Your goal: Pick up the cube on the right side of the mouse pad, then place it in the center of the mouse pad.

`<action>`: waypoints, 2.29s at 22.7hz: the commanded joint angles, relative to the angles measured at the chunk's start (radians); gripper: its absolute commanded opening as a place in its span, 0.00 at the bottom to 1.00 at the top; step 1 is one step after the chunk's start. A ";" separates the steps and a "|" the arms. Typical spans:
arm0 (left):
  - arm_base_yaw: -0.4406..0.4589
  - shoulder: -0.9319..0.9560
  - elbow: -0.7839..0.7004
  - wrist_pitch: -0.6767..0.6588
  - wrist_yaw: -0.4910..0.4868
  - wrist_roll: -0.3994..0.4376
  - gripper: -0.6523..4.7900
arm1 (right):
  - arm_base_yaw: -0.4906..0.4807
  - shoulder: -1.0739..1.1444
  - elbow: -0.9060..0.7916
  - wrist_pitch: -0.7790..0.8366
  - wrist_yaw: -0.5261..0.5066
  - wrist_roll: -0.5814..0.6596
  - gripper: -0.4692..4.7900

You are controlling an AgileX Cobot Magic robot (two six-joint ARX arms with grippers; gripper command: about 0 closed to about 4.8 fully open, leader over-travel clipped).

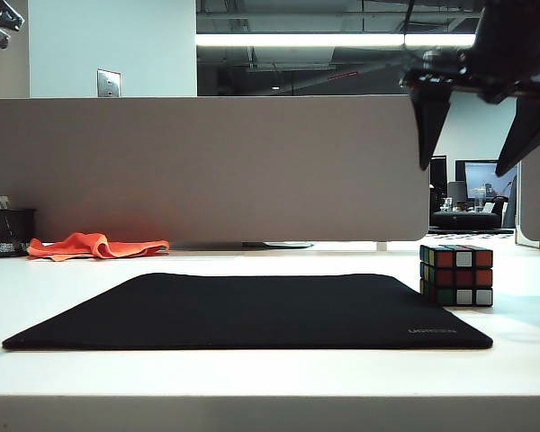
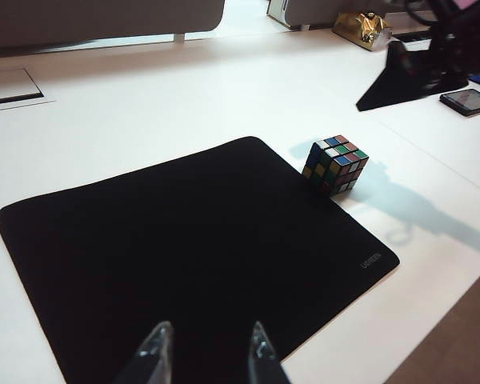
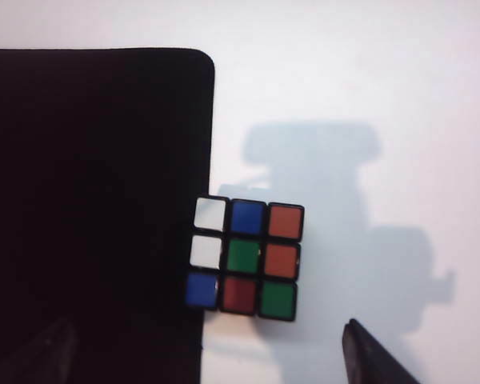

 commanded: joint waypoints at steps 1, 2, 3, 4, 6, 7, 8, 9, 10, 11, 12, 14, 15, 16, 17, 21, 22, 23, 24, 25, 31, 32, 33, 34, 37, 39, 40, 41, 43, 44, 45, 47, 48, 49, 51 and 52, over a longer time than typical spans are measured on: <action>-0.001 -0.001 0.006 0.008 0.005 0.004 0.34 | 0.000 0.044 0.037 0.013 0.006 0.036 1.00; -0.001 -0.001 0.006 0.008 0.005 0.004 0.34 | 0.000 0.058 0.044 0.011 0.006 0.036 1.00; -0.001 -0.001 0.006 0.007 0.005 0.004 0.34 | 0.000 0.071 0.051 0.008 0.006 0.035 1.00; -0.001 -0.001 0.006 0.007 0.005 0.004 0.34 | 0.000 0.087 0.058 0.001 0.011 0.035 1.00; -0.001 -0.001 0.006 0.007 0.005 0.003 0.34 | 0.001 0.122 0.070 -0.019 0.052 0.013 1.00; -0.001 -0.001 0.006 0.007 0.005 0.003 0.34 | 0.001 0.140 0.070 -0.029 0.070 0.001 1.00; -0.001 -0.001 0.006 0.007 0.005 0.004 0.34 | 0.001 0.149 0.070 -0.035 0.078 0.001 1.00; -0.001 -0.001 0.006 0.007 0.005 0.003 0.34 | 0.001 0.155 0.070 -0.041 0.095 0.001 1.00; -0.001 -0.001 0.006 0.007 0.005 0.004 0.34 | 0.001 0.163 0.069 -0.046 0.107 0.001 1.00; -0.001 -0.001 0.006 0.007 0.005 0.004 0.34 | 0.001 0.168 0.069 -0.049 0.111 0.001 1.00; -0.001 -0.001 0.006 0.007 0.005 0.003 0.34 | 0.001 0.177 0.069 -0.054 0.106 0.002 1.00; -0.001 -0.001 0.006 0.007 0.005 0.003 0.34 | 0.001 0.191 0.069 -0.052 0.100 0.003 1.00; -0.001 -0.001 0.006 0.006 0.005 0.003 0.34 | 0.001 0.195 0.069 -0.051 0.082 0.004 1.00; -0.001 -0.001 0.006 0.005 0.005 0.003 0.34 | 0.001 0.200 0.069 -0.051 0.066 0.008 1.00; -0.001 -0.001 0.006 0.002 0.005 0.003 0.34 | 0.001 0.203 0.069 -0.051 0.057 0.011 1.00; -0.001 -0.001 0.006 -0.002 0.005 0.003 0.34 | 0.002 0.220 0.068 -0.040 0.038 0.021 1.00; -0.001 -0.001 0.006 -0.002 0.005 0.003 0.34 | 0.001 0.228 0.068 -0.039 0.038 0.026 1.00; -0.001 -0.001 0.006 -0.002 0.005 0.003 0.34 | 0.001 0.234 0.068 -0.039 0.039 0.028 1.00; -0.001 -0.001 0.006 -0.002 0.005 0.003 0.34 | 0.001 0.240 0.068 -0.039 0.038 0.028 1.00; -0.001 -0.001 0.006 -0.002 0.005 0.004 0.34 | 0.001 0.246 0.068 -0.039 0.038 0.029 1.00; -0.001 -0.001 0.006 -0.010 0.005 0.003 0.34 | 0.001 0.296 0.068 -0.021 0.014 0.036 1.00; -0.001 -0.001 0.006 -0.010 0.005 0.004 0.34 | 0.001 0.298 0.068 -0.018 0.011 0.038 1.00; -0.001 -0.001 0.006 -0.010 0.005 0.004 0.34 | 0.001 0.298 0.068 -0.014 0.005 0.039 1.00; -0.001 -0.001 0.006 -0.011 0.005 0.003 0.34 | 0.001 0.298 0.068 -0.008 -0.001 0.039 1.00; -0.001 -0.001 0.006 -0.021 0.005 0.004 0.34 | 0.001 0.298 0.068 0.013 -0.022 0.039 1.00; -0.001 -0.001 0.006 -0.026 0.005 0.004 0.34 | 0.001 0.298 0.068 0.014 -0.022 0.039 0.98; -0.001 -0.001 0.006 -0.028 0.005 0.004 0.34 | 0.001 0.298 0.068 0.013 -0.022 0.039 0.94; -0.001 -0.001 0.006 -0.030 0.005 0.004 0.34 | 0.001 0.298 0.068 0.013 -0.022 0.039 0.88; -0.001 -0.001 0.006 -0.031 0.005 0.004 0.34 | 0.001 0.298 0.068 0.013 -0.022 0.039 0.79; -0.001 -0.001 0.006 -0.030 0.005 0.004 0.34 | 0.001 0.298 0.068 0.013 -0.022 0.039 0.75; -0.001 -0.001 0.006 -0.031 0.005 0.004 0.34 | 0.001 0.298 0.068 0.013 -0.022 0.039 0.68; -0.001 -0.001 0.006 -0.030 0.005 0.004 0.34 | 0.001 0.298 0.068 0.013 -0.022 0.038 0.66; -0.001 -0.001 0.006 -0.031 0.005 0.004 0.34 | 0.001 0.298 0.068 0.013 -0.021 0.038 0.66; -0.001 -0.001 0.006 -0.031 0.005 0.004 0.34 | 0.001 0.298 0.068 0.013 -0.021 0.035 0.66; -0.001 -0.002 0.006 -0.031 0.005 0.004 0.34 | 0.001 0.298 0.068 0.014 -0.018 0.034 0.66; -0.001 -0.002 0.006 -0.031 0.005 0.004 0.34 | 0.001 0.298 0.068 0.014 -0.008 0.034 0.66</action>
